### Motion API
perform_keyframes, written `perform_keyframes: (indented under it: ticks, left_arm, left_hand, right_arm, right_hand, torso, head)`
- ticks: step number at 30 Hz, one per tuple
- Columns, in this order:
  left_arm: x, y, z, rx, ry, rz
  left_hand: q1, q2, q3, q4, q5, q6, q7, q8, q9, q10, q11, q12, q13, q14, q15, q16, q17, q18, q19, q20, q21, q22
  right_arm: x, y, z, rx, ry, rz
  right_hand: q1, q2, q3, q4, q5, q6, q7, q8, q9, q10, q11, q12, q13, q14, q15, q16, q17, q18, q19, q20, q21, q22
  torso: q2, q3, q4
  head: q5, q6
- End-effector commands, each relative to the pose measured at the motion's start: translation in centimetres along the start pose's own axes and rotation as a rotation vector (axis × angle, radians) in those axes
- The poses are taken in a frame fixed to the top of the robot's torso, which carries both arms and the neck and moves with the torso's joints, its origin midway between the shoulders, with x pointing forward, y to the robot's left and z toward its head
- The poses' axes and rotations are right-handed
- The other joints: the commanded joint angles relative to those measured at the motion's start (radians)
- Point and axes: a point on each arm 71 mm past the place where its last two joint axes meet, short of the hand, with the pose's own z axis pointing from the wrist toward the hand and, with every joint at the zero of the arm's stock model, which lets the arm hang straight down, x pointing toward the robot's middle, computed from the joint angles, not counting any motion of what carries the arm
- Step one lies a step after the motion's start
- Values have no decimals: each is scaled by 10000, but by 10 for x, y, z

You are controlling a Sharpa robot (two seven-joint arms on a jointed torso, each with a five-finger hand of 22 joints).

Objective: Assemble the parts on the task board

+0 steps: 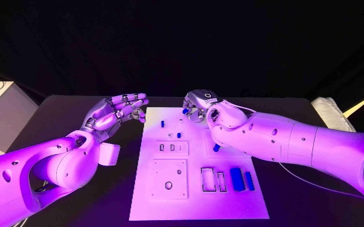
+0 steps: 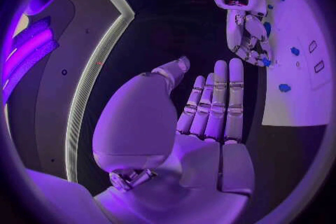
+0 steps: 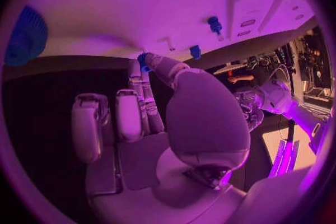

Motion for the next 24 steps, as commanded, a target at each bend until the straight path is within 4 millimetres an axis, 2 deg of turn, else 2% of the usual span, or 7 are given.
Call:
perform_keyframes:
  ticks: [1,7,14,24]
  left_arm:
    - [2,-2,0,66,191,-105]
    - [2,-2,1,69,193,-101]
    - [2,-2,1,66,200,-101]
    - [2,-2,1,46,204,-99]
  left_hand:
    - [30,78,54,20,-8,-88,264,-30,-8,-47,35,-39,7,-83,10,40,14,136,-81,21,50,9]
    - [30,78,54,20,-8,-88,264,-30,-8,-47,35,-39,7,-83,10,40,14,136,-81,21,50,9]
    - [30,78,54,20,-8,-88,264,-30,-8,-47,35,-39,7,-83,10,40,14,136,-81,21,50,9]
    - [30,78,54,20,-8,-88,264,-30,-8,-47,35,-39,7,-83,10,40,14,136,-81,21,50,9]
  right_arm:
    - [3,1,-1,-51,175,-100]
    - [3,4,0,-132,163,-83]
    - [5,5,2,-165,272,-112]
    - [6,3,4,-77,359,-188]
  right_hand:
    - [137,99,-5,-27,16,52,-2,7,731,21,22,18,7,246,-36,45,-16,-118,374,-56,15,1097]
    - [134,100,-3,-27,14,44,-1,7,738,19,23,14,12,247,-35,49,-11,-117,372,-54,13,1094]
    - [115,87,-9,-21,5,29,3,4,749,10,29,4,19,240,-31,35,-40,-112,361,-52,-1,1073]
    - [69,60,-13,-3,-17,-25,15,-12,776,-26,44,-30,36,228,-19,15,-81,-103,338,-42,-30,1035]
  torso:
    - [6,4,3]
    - [4,1,21]
    - [16,2,0]
    - [17,-2,10]
  head:
    - [4,14]
    - [5,-5]
    - [38,-24]
    - [39,-19]
